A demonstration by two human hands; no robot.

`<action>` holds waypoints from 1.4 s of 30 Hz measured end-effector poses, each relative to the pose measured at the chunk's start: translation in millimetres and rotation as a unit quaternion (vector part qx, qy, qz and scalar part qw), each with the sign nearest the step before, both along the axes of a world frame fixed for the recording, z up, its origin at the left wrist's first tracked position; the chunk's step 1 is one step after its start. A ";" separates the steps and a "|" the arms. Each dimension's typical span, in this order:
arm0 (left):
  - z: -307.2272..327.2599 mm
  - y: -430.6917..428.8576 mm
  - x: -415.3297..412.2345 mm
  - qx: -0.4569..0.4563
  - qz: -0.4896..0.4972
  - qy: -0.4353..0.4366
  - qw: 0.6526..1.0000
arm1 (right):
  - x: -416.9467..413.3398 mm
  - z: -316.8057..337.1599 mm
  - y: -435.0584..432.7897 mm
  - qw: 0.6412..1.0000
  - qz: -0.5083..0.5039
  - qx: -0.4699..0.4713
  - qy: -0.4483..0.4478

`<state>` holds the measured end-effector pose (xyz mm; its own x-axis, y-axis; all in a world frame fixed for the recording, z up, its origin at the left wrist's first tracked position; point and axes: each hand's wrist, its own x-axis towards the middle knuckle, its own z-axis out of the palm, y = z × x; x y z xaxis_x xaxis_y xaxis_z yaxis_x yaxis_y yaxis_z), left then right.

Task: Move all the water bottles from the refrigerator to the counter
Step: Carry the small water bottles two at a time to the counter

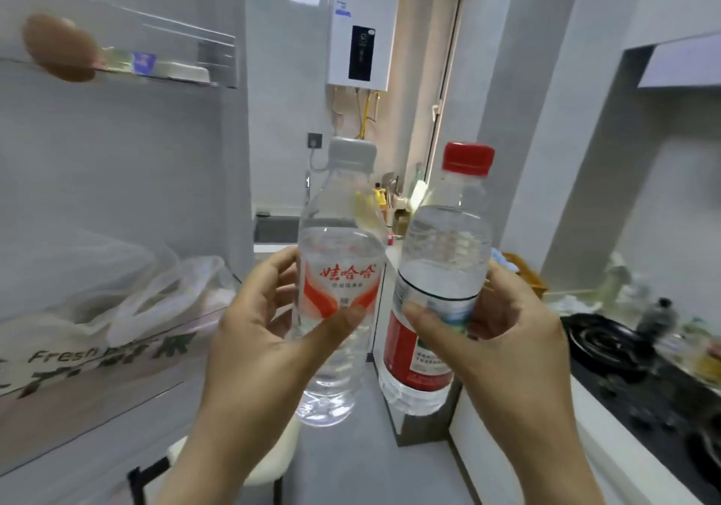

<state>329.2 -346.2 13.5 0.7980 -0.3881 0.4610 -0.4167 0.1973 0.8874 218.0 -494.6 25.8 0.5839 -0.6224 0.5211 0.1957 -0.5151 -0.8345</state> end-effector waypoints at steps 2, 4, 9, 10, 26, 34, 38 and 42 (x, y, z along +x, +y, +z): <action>0.2 -22.1 2.6 0.000 -0.037 -0.004 0.999 | -9.0 -0.9 -11.9 0.999 -0.040 -0.011 -0.002; 2.2 -43.9 5.0 0.003 -0.076 -0.012 0.997 | -17.5 -0.1 -23.0 0.996 -0.084 -0.020 -0.004; 2.9 -95.7 8.1 0.012 -0.182 -0.012 0.983 | -38.0 -1.1 -45.9 0.984 -0.180 -0.006 0.006; 0.7 -106.2 7.6 0.012 -0.204 -0.010 0.979 | -43.2 -2.7 -49.6 0.979 -0.204 0.000 0.008; -20.6 -255.3 -126.3 0.026 -0.441 -0.032 0.897 | -203.4 -26.5 -104.9 0.883 -0.467 0.032 0.038; -20.4 -316.1 -234.2 0.013 -0.514 -0.040 0.857 | -309.3 -29.8 -145.8 0.848 -0.529 0.025 0.020; -24.5 -343.2 -276.0 0.020 -0.545 -0.043 0.837 | -349.7 -34.1 -158.9 0.830 -0.557 0.030 0.021; -27.2 -372.4 -310.9 0.024 -0.570 -0.042 0.820 | -380.8 -38.9 -175.2 0.808 -0.588 0.040 0.019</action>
<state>18.3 -718.6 -13.7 -0.1295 -0.8792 0.4586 -0.0461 0.4673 0.8829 -162.8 -669.8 -13.1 -0.4204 -0.7889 0.4482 -0.4164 -0.2711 -0.8678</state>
